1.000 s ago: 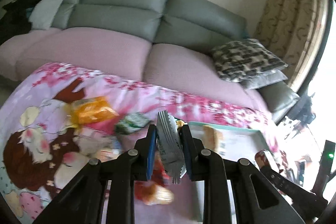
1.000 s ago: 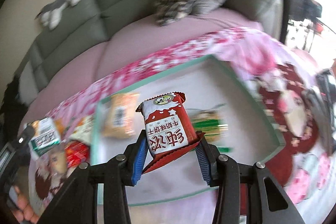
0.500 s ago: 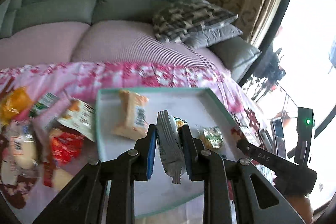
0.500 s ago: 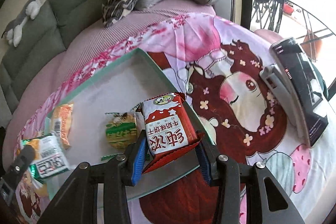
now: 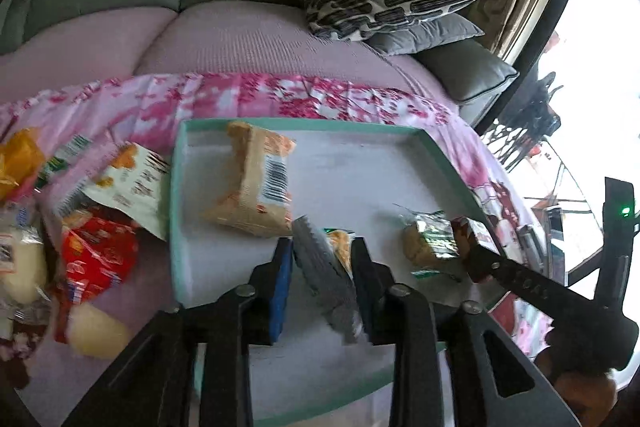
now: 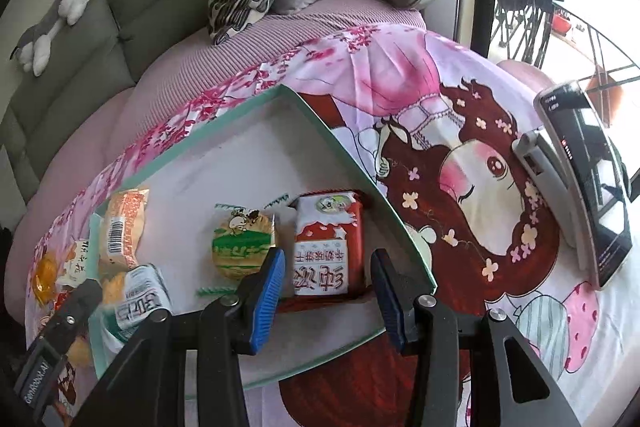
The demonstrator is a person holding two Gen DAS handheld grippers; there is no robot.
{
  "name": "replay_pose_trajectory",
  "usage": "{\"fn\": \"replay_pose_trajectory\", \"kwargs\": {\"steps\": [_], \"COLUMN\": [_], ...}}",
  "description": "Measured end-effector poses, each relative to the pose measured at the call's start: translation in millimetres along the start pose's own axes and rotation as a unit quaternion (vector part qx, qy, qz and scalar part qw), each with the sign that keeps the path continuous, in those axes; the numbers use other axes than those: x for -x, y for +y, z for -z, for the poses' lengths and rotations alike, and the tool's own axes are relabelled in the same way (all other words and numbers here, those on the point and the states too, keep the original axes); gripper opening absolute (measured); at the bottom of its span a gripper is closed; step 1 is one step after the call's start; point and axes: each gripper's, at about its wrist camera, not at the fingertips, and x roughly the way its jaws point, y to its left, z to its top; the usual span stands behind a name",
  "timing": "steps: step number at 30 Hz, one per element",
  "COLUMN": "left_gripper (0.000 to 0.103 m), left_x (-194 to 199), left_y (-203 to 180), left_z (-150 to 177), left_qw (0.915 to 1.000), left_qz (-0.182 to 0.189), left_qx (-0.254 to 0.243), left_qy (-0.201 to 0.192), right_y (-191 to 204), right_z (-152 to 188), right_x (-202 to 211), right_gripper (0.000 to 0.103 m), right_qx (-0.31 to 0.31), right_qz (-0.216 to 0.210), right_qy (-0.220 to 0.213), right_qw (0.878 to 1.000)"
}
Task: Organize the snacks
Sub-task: 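Carry both snacks over the tray and release them inside, then return both tools to the snack pile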
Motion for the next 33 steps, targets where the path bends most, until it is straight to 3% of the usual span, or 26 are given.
{"fn": "replay_pose_trajectory", "kwargs": {"steps": [5,10,15,17,19,22,24,27,33], "left_gripper": [0.046,0.068,0.07,0.074,0.086,0.087,0.092,0.093,0.094], "left_x": [17.0,31.5,51.7,62.5,72.2,89.9,98.3,108.8,122.7], "left_y": [10.3,40.0,86.1,108.3,127.7,153.6,167.8,182.9,203.0], "left_z": [-6.8,-12.0,-9.2,-2.9,2.8,11.5,16.3,23.6,32.9], "left_qw": [0.9994,0.9946,0.9755,0.9659,0.9572,0.9422,0.9316,0.9245,0.9222], "left_qz": [-0.028,-0.093,-0.202,-0.235,-0.26,-0.299,-0.326,-0.341,-0.336], "left_qx": [-0.001,0.035,0.079,0.101,0.12,0.143,0.153,0.163,0.185], "left_qy": [-0.018,-0.029,-0.035,-0.038,-0.039,-0.049,-0.051,-0.051,-0.049], "right_y": [16.0,56.9,104.4,118.5,132.1,149.3,158.9,168.4,190.6], "right_z": [-1.1,6.2,20.3,27.0,32.1,39.5,45.0,50.4,62.7], "right_x": [12.5,19.6,23.7,25.3,26.6,27.2,26.0,23.2,16.6], "right_gripper": [0.048,0.055,0.059,0.066,0.071,0.074,0.084,0.089,0.102], "right_qx": [0.023,0.074,0.12,0.133,0.143,0.159,0.165,0.173,0.185], "right_qz": [-0.003,-0.038,-0.084,-0.096,-0.108,-0.122,-0.131,-0.139,-0.15], "right_qy": [-0.013,-0.017,-0.011,-0.01,-0.01,-0.009,-0.008,-0.002,0.01], "right_qw": [1.0,0.996,0.989,0.986,0.984,0.98,0.978,0.975,0.971]}}
